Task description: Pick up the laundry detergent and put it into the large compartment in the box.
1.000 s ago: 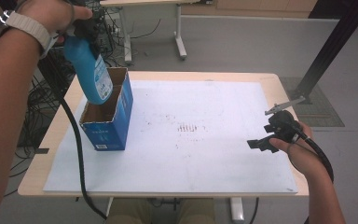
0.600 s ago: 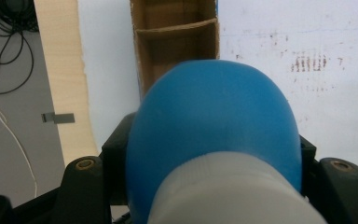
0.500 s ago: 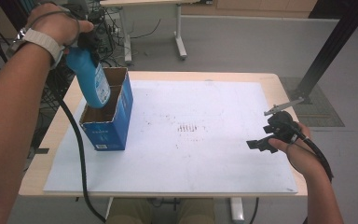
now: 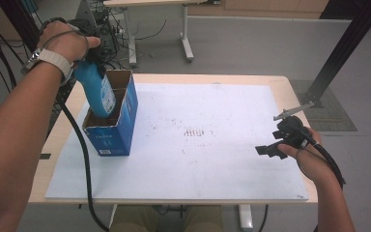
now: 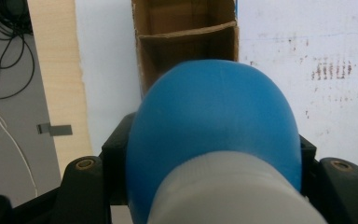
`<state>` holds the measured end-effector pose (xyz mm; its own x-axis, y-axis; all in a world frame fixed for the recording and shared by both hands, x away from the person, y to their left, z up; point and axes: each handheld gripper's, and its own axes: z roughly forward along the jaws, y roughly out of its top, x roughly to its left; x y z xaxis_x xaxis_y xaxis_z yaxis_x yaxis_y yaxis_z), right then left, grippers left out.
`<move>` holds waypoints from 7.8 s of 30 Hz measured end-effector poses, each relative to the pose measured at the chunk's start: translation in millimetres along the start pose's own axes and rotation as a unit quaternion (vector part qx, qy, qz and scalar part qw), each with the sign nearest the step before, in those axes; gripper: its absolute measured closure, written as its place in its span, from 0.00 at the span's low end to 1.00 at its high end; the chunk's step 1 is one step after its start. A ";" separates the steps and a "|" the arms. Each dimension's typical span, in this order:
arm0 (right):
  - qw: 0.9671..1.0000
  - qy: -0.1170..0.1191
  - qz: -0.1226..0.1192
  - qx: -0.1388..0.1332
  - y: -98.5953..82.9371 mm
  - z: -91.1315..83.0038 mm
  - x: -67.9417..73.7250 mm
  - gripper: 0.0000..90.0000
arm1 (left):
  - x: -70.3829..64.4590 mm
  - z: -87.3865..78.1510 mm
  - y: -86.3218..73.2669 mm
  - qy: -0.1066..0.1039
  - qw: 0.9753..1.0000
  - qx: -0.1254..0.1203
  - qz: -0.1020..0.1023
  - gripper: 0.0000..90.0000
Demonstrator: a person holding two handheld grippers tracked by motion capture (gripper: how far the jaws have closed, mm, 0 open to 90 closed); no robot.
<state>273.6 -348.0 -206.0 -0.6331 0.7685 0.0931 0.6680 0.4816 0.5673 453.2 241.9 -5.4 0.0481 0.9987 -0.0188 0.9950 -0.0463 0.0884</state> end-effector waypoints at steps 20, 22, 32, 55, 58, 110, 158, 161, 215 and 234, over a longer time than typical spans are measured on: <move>1.000 0.001 0.003 0.001 -4.4 3.5 -1.8 0.09 | -1.9 59.0 -0.4 0.001 1.000 0.006 0.004 0.43; 1.000 0.002 0.004 0.001 -4.1 4.3 -1.8 0.09 | -2.4 62.5 -2.2 0.001 1.000 0.000 0.005 0.43; 1.000 0.003 0.001 0.002 -6.0 6.4 -3.7 0.09 | -5.4 83.4 -6.6 0.009 1.000 -0.007 0.008 0.43; 1.000 0.005 0.005 0.004 -10.1 9.6 -4.5 0.09 | -6.6 128.9 -13.2 0.018 1.000 -0.003 0.014 0.43; 1.000 0.006 0.004 0.004 -10.0 10.8 -4.7 0.09 | -4.7 132.0 -13.6 0.015 1.000 -0.002 0.015 0.43; 1.000 0.005 0.013 0.008 -10.1 9.9 -3.2 0.09 | -8.8 147.2 -10.5 0.015 0.999 0.010 0.030 0.43; 1.000 0.001 0.012 0.004 -11.0 4.3 -1.4 0.09 | -10.4 147.0 -10.6 0.017 0.999 0.013 0.033 0.43; 1.000 -0.001 0.014 0.004 -11.2 3.8 -1.1 0.09 | -10.3 147.1 -10.9 0.017 0.999 0.012 0.033 0.43; 1.000 0.000 0.013 0.004 -9.9 3.9 -0.9 0.09 | -10.1 147.3 -11.9 0.016 0.999 0.010 0.035 0.43; 1.000 0.002 0.013 0.006 -9.3 5.6 -1.1 0.09 | -4.9 147.9 -12.8 0.015 1.000 0.005 0.024 0.34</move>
<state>270.2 -351.0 -215.9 -0.6171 0.7791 0.1106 0.6887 0.4668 0.5547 453.1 234.2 -153.8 0.0934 0.9955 0.0153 0.9924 -0.0943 0.0795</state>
